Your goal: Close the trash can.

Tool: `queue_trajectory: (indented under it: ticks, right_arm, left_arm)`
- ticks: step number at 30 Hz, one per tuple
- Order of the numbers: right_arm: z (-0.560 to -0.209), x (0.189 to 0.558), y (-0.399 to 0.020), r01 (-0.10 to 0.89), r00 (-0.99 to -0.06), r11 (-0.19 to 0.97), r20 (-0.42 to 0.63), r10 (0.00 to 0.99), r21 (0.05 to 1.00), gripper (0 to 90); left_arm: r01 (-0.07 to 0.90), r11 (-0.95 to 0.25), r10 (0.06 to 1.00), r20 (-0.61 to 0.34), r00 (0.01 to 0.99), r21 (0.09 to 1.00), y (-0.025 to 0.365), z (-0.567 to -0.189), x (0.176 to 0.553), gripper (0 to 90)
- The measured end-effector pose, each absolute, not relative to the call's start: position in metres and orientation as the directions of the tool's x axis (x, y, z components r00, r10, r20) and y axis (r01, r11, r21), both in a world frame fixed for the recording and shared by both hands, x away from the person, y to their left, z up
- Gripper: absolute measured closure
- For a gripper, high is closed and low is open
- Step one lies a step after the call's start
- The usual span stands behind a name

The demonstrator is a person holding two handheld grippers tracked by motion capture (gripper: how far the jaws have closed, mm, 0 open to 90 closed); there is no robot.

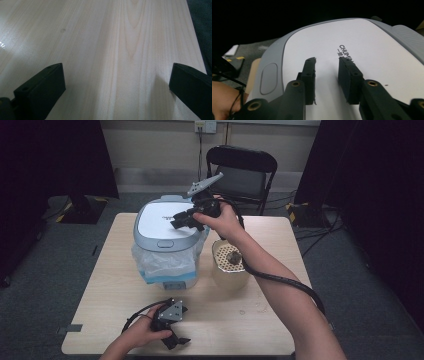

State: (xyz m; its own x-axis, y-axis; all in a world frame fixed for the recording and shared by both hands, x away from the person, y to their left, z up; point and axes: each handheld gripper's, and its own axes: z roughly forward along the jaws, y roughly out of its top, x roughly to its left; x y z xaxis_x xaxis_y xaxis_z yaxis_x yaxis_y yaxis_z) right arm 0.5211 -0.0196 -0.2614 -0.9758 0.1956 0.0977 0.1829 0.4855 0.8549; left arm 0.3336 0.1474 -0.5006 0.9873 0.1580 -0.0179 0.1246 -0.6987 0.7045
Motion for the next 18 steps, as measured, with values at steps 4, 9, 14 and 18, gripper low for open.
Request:
queue_trajectory:
  ticks: [4, 9, 14, 18]
  right_arm:
    - [-0.2598, 0.5192, -0.0179, 0.164, -0.979, 0.498, 0.081, 0.185, 0.851, 47.2]
    - [-0.2578, 0.5163, -0.0144, 0.154, -0.980, 0.521, 0.063, 0.188, 0.840, 32.6]
    - [-0.2557, 0.5157, -0.0149, 0.154, -0.976, 0.527, 0.045, 0.213, 0.836, 25.0]
    - [-0.2521, 0.5158, -0.0180, 0.155, -0.974, 0.523, 0.042, 0.222, 0.838, 21.5]
  left_arm:
    - [0.128, -0.698, 0.159, -0.022, 0.987, 0.705, 0.1473, -0.5006, 0.3334, 0.0]
    - [0.129, -0.702, 0.160, -0.021, 0.987, 0.701, 0.1475, -0.5002, 0.3334, 0.0]
    - [0.130, -0.698, 0.161, -0.022, 0.987, 0.704, 0.1474, -0.5005, 0.3332, 0.0]
    - [0.133, -0.692, 0.165, -0.024, 0.986, 0.710, 0.1477, -0.5012, 0.3327, 0.0]
